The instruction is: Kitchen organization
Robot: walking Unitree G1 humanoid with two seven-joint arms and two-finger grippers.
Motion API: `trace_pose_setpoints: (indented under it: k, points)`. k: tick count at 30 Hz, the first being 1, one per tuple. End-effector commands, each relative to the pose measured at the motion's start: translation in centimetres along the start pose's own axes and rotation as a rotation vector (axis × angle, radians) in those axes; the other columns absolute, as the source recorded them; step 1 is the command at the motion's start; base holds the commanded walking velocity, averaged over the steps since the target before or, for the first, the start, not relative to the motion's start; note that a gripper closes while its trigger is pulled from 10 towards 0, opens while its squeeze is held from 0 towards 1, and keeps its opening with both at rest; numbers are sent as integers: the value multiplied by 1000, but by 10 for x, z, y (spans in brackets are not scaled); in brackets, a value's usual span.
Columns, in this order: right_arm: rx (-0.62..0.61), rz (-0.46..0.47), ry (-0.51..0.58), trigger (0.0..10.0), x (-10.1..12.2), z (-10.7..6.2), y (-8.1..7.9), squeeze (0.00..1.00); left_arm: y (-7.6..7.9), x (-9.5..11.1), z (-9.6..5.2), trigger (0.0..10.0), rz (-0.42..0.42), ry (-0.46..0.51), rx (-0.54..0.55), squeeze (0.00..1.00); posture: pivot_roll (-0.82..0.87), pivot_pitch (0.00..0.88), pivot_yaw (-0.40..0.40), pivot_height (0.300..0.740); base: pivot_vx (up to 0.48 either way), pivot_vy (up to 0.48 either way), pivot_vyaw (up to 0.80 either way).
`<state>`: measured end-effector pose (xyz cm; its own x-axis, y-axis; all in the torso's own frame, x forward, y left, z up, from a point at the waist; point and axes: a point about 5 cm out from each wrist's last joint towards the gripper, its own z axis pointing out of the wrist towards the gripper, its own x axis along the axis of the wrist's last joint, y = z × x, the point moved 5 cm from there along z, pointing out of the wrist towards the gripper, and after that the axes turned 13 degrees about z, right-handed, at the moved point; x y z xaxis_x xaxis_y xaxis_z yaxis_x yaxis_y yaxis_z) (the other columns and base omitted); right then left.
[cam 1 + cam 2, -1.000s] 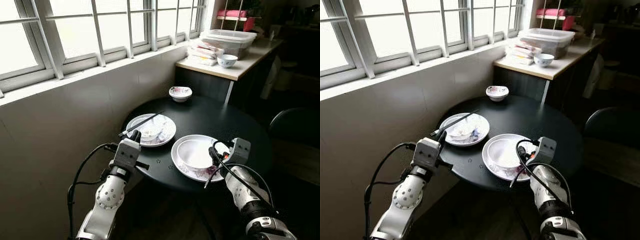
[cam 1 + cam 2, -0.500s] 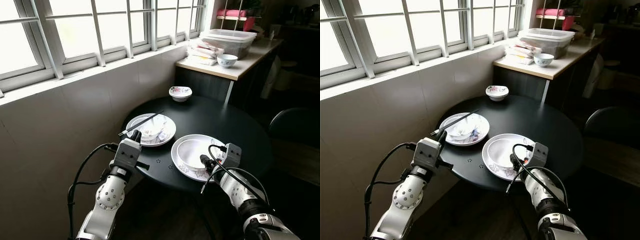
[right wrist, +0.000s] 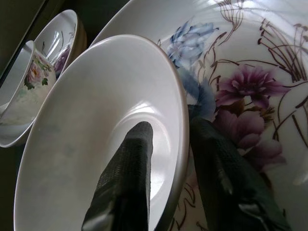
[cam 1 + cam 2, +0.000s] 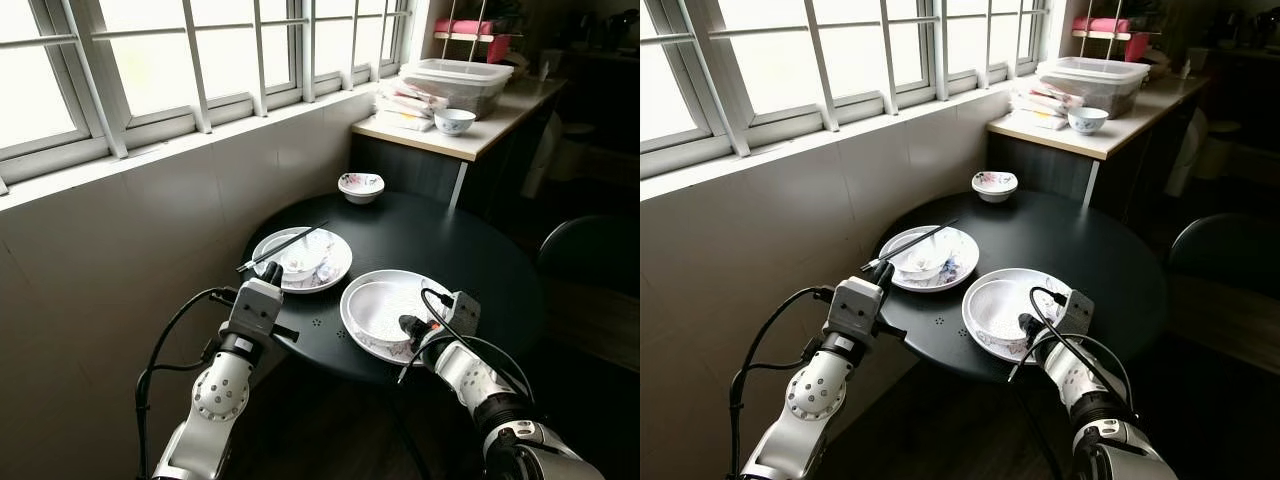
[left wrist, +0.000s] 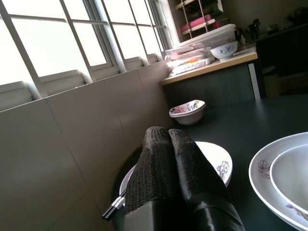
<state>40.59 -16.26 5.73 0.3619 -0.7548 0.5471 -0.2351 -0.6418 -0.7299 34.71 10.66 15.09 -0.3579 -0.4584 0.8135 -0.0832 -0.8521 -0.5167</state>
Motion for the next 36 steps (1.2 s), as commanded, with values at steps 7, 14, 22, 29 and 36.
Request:
trace_pose_setpoints:
  k: [7, 14, 22, 29, 36]
  points:
    - [-1, 47, 43, 0, 8, 1, -6, 0, 1, 0, 2, 10000, 12, -2, -4, 0, 26, 0, -3, 740, 0, 0, 0]
    - [95, 24, 294, 0, 50, -9, -31, 0, 1, -1, 2, 10000, 15, -5, -2, 0, 26, 0, 0, 740, 0, 0, 0]
    - [356, -308, 585, 0, 82, -43, -101, 0, 0, -4, 1, 10000, 13, -13, 1, 0, 18, 0, 2, 740, 0, 0, 0]
    - [433, -531, 615, 0, 64, -56, -117, 0, -7, -14, -2, 10000, 7, -58, 29, 0, 21, 0, -1, 740, 0, 0, 343]
    - [618, -787, 550, 0, 6, -77, -128, 0, -11, -24, -13, 10000, 25, -97, 35, 0, 26, 0, -2, 740, 0, 0, 800]
